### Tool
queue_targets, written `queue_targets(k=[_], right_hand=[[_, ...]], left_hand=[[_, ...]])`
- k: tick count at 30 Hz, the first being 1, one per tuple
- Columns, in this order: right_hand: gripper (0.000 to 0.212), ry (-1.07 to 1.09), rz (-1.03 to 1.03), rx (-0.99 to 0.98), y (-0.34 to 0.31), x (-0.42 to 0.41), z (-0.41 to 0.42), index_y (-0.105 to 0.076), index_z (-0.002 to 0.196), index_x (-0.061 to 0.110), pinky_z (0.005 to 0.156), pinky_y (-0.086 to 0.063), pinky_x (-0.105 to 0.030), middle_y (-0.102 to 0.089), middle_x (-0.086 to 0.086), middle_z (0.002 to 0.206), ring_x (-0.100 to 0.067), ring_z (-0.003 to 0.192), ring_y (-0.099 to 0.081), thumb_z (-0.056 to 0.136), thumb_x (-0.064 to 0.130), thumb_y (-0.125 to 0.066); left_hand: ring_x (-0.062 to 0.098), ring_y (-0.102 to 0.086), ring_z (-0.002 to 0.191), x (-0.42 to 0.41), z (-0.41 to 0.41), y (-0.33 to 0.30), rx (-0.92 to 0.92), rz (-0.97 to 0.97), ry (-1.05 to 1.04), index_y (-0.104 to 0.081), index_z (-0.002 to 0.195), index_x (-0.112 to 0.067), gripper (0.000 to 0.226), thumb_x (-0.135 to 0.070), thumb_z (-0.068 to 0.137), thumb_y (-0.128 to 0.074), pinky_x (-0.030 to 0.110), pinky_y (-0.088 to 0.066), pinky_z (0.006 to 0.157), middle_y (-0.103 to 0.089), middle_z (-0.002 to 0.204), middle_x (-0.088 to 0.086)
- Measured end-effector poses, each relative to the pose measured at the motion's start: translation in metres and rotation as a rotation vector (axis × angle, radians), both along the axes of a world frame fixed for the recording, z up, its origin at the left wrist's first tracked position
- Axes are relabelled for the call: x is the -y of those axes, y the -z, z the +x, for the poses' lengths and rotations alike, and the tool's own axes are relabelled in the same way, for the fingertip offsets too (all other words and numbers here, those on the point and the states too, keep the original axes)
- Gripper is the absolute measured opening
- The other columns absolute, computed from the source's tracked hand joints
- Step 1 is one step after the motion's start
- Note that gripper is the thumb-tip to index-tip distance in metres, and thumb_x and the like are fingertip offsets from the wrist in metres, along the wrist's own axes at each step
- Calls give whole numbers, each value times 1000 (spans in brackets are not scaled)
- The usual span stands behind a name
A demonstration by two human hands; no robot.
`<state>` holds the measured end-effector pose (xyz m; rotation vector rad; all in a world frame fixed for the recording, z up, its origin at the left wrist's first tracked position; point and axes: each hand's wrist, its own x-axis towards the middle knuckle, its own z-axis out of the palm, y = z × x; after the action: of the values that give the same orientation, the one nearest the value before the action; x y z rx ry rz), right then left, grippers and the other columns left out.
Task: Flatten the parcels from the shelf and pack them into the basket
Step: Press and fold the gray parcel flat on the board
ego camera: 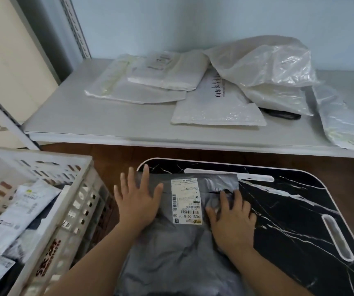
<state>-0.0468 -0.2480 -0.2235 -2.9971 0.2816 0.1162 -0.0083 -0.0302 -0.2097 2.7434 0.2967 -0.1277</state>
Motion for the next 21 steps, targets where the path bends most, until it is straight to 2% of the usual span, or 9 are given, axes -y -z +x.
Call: queue_targets(k=[2, 3, 7, 9, 11, 13, 15, 18, 21], right_hand=[[65, -63, -7, 159, 2, -1, 9, -48, 141, 22, 100, -38, -53, -37, -18, 149, -38, 131, -40, 93, 60, -25], [65, -128, -5, 190, 1, -3, 14, -45, 142, 23, 105, -32, -53, -36, -18, 150, -38, 135, -35, 94, 61, -23], [68, -355, 5, 117, 2, -14, 31, -22, 151, 31, 115, 0, -51, -12, -12, 161, -34, 148, -1, 95, 67, -8], [73, -383, 20, 15, 7, -15, 35, 7, 149, 36, 116, 12, -51, 13, -6, 162, -30, 145, 23, 85, 72, 6], [75, -372, 48, -144, 11, -12, 34, 27, 139, 41, 115, 17, -52, 32, -1, 156, -26, 139, 37, 74, 75, 13], [76, -372, 49, -218, 14, -8, 33, 33, 136, 43, 115, 18, -53, 39, -1, 152, -25, 137, 41, 71, 78, 13], [78, -375, 49, -212, 18, -6, 30, 37, 134, 44, 115, 17, -53, 40, -1, 151, -25, 136, 41, 68, 81, 18], [84, -375, 51, -112, 18, -4, 31, 30, 140, 41, 116, 15, -50, 33, -1, 155, -23, 140, 36, 68, 83, 24], [89, -373, 50, -11, 18, -1, 34, 13, 149, 35, 116, 15, -49, 22, -1, 158, -22, 143, 30, 75, 84, 17]], left_hand=[[28, 25, 144, 14, -10, 14, 46, 92, 153, 4, 151, -43, 80, -77, 78, 9, 49, 20, 113, 17, 160, 3], [28, 26, 144, 20, -14, 22, 63, 132, 209, 1, 151, -43, 81, -76, 78, 14, 49, 22, 113, 16, 160, 3], [35, -9, 146, 33, -20, 39, 88, 248, 308, -30, 148, -34, 62, -61, 98, -5, 55, 0, 114, -20, 158, 8], [34, -16, 145, 31, -19, 41, 76, 276, 371, -33, 147, -31, 60, -57, 100, -7, 55, -5, 113, -30, 155, 7], [32, -23, 144, 23, -15, 41, 107, 290, 427, -37, 146, -28, 60, -54, 100, -8, 54, -12, 111, -39, 151, 6], [31, -25, 144, 13, -10, 42, 83, 283, 440, -37, 146, -28, 60, -54, 99, -10, 53, -15, 110, -40, 151, 6], [30, -20, 145, 6, -9, 44, 89, 251, 394, -31, 148, -28, 65, -59, 97, -6, 53, -14, 111, -32, 155, 6], [23, 5, 146, 2, -12, 49, 64, 175, 314, -1, 150, -34, 82, -73, 81, 19, 49, 0, 118, 2, 159, -1], [34, -19, 145, 3, -13, 48, 82, 197, 318, -17, 152, -27, 75, -68, 92, 4, 54, -5, 116, -21, 158, 9]])
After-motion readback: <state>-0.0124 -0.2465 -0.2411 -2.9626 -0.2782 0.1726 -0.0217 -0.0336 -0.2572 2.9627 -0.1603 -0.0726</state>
